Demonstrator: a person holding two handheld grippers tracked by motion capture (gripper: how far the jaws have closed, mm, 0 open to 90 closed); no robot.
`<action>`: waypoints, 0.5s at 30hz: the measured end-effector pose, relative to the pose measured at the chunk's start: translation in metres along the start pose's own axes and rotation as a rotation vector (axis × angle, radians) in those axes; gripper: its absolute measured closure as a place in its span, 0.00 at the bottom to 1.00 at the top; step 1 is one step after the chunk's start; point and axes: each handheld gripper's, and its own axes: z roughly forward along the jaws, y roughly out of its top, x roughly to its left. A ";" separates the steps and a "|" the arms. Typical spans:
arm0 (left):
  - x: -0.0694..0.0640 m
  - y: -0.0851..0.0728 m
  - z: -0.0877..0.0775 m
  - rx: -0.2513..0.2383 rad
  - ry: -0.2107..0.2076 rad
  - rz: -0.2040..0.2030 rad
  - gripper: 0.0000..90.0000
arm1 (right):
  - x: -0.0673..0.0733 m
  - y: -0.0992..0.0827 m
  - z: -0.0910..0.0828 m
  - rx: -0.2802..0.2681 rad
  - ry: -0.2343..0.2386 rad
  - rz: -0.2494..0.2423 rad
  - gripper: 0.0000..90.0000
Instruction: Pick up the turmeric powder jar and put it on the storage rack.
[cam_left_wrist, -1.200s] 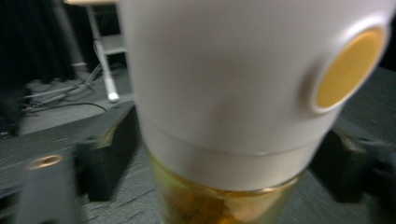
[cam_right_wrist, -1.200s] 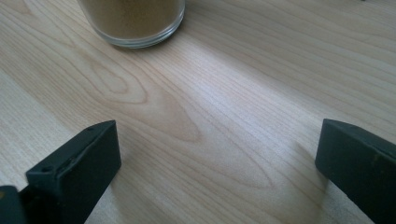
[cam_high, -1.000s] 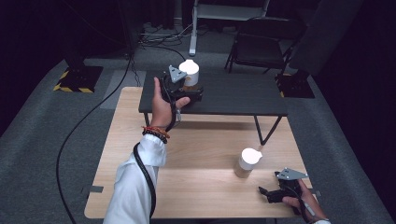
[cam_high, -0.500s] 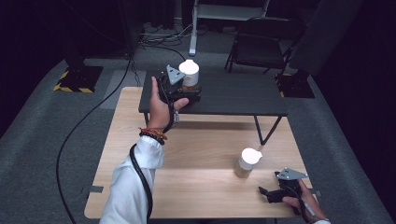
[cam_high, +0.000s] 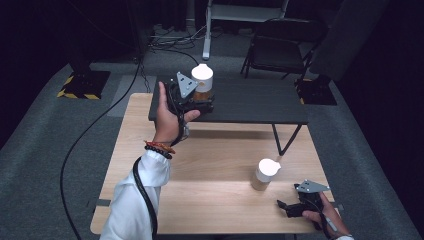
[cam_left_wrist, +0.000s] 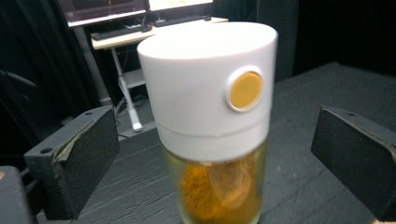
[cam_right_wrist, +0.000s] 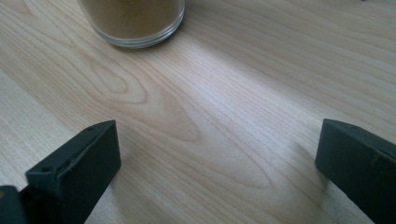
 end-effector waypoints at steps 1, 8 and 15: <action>0.000 -0.001 -0.002 -0.003 -0.002 0.004 0.01 | 0.000 0.000 0.000 0.000 0.000 0.000 0.00; -0.008 -0.013 -0.016 -0.015 -0.010 0.073 0.01 | 0.000 0.000 0.000 0.000 0.000 0.000 0.00; -0.010 -0.022 -0.027 -0.019 -0.031 0.108 0.00 | 0.000 0.000 0.000 0.000 0.000 0.000 0.00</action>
